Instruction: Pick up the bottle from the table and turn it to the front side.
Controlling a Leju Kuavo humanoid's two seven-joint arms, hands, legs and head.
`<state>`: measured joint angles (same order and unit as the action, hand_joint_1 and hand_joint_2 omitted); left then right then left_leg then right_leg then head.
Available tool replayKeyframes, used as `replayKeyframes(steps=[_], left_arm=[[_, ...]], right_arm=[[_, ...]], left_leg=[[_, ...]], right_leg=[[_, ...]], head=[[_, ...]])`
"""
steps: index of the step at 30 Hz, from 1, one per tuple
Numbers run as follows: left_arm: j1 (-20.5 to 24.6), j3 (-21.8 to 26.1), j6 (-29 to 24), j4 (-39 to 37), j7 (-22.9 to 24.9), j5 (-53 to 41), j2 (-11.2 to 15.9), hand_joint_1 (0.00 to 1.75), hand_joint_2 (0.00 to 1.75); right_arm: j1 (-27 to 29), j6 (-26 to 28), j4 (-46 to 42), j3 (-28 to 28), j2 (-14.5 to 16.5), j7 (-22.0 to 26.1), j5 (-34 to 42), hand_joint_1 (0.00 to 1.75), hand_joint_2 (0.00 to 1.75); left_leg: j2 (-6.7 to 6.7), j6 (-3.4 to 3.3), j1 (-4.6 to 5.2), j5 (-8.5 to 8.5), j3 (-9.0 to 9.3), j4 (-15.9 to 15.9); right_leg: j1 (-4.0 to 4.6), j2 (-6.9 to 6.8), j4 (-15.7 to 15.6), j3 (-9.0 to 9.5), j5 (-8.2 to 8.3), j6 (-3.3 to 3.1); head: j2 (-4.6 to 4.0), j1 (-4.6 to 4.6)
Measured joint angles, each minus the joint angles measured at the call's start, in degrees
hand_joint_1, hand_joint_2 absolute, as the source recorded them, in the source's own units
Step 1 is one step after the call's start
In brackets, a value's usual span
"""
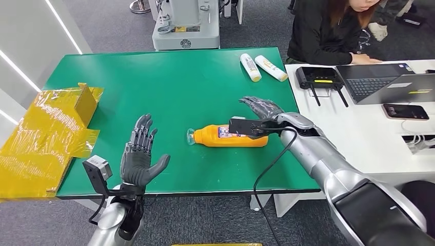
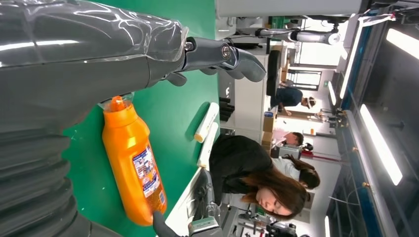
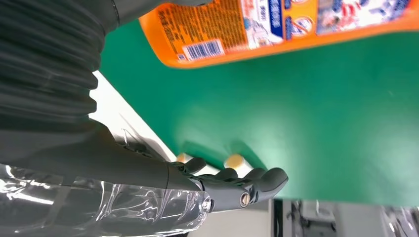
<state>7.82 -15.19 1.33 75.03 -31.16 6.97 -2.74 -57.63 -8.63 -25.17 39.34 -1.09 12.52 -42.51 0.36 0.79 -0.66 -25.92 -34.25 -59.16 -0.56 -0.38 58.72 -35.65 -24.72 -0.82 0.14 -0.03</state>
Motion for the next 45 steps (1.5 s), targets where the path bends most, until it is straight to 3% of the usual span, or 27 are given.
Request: replayKeyframes(steps=[26,43,45], left_arm=[[-0.6,0.0,-0.3,-0.2,0.1,-0.2,0.2,0.0,1.75],[0.3,0.0,-0.2,-3.9,-1.6,-0.6,-0.1,0.0,1.75],[0.3,0.0,-0.2,-4.4,-1.9,-0.6,-0.2,0.0,1.75]], right_arm=[[3.1,-4.1,4.6,4.1,0.3,2.6,0.4,0.0,1.75],[5.1,-1.4,4.3,9.2,0.1,3.8,-4.6,0.0,1.75],[5.4,-0.2,3.8,10.5,-0.2,4.3,-6.1,0.76,1.75]], left_leg=[[0.0,0.0,0.0,0.0,0.03,0.0],[0.03,0.01,0.0,-0.01,0.06,0.0],[0.02,0.01,0.0,0.0,0.06,0.0]], right_leg=[[0.0,0.01,0.0,0.0,0.0,0.0],[0.0,0.04,0.0,0.0,0.0,0.0],[0.0,0.04,0.0,0.0,0.0,0.0]], head=[[0.0,0.0],[0.01,-0.01],[-0.01,0.0]])
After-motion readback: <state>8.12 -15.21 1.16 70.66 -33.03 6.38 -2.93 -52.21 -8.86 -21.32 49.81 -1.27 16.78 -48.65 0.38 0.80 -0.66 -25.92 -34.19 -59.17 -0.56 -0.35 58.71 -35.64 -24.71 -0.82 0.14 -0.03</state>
